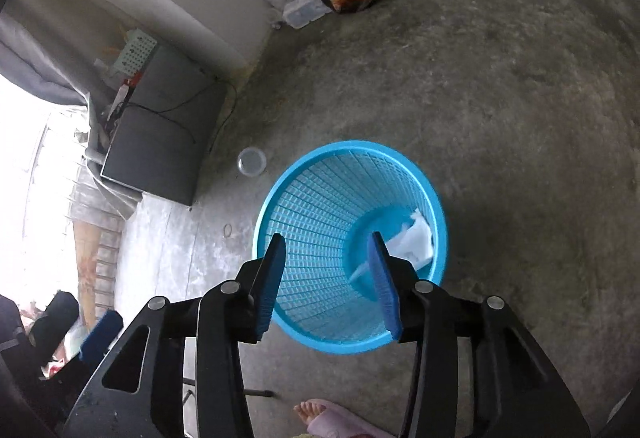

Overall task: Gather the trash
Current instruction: 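Open right tool over wastebasket dropping tissue while left tool drops plastic bag in, then return left tool to table and grasp yellow snack bag, then hold snack bag with left tool while right tool reaches clear plastic cup on floor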

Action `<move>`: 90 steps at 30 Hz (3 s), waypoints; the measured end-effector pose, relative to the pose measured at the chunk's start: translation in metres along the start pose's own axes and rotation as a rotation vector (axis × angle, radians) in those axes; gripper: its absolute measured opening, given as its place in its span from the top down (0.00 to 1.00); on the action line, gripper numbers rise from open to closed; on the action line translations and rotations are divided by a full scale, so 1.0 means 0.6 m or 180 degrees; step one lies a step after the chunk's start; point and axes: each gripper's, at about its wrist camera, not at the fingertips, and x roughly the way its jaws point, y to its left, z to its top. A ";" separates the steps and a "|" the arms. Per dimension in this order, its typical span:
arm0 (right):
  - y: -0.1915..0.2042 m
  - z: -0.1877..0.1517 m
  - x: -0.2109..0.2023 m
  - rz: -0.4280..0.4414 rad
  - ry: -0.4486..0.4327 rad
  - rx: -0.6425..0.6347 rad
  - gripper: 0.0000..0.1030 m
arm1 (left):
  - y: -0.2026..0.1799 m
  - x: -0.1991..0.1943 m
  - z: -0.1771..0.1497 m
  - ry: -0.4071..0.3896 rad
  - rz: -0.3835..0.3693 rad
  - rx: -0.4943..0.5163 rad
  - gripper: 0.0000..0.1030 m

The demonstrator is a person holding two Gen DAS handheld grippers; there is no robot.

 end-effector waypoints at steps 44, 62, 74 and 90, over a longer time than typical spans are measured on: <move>0.333 -0.236 -0.210 0.1348 0.0685 -0.1582 0.30 | 0.197 -0.615 -0.364 -0.1342 0.0763 0.0208 0.09; 0.445 -0.322 -0.200 0.1316 0.0834 -0.2067 0.30 | 0.347 -0.681 -0.352 -0.1840 0.0392 -0.0763 0.24; 0.454 -0.320 -0.211 0.1333 0.0756 -0.2113 0.30 | 0.398 -0.651 -0.327 -0.1602 0.0446 -0.1368 0.62; 0.408 -0.261 -0.193 0.1466 0.0747 -0.1847 0.30 | 0.429 -0.634 -0.323 -0.1366 -0.0205 -0.2341 0.56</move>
